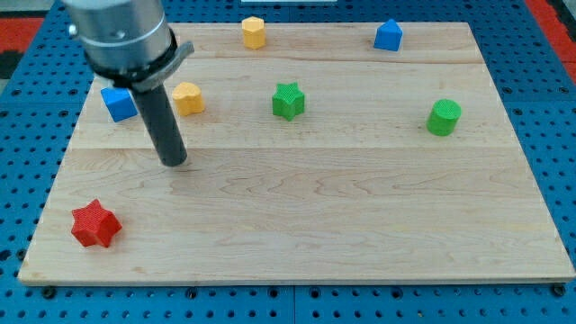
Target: Place the green star diagonal to the yellow heart
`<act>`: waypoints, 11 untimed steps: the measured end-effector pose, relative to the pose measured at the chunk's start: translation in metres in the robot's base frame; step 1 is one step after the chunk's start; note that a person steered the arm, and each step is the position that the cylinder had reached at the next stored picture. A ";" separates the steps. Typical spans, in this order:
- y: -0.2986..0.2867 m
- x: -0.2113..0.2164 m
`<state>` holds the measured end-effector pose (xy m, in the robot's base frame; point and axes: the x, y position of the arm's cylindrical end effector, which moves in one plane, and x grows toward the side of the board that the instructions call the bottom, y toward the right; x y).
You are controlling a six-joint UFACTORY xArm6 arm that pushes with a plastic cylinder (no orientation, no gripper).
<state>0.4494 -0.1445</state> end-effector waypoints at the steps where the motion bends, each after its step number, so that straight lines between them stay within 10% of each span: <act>1: 0.030 -0.038; 4: 0.127 -0.118; 6: 0.163 -0.032; 11: 0.142 0.025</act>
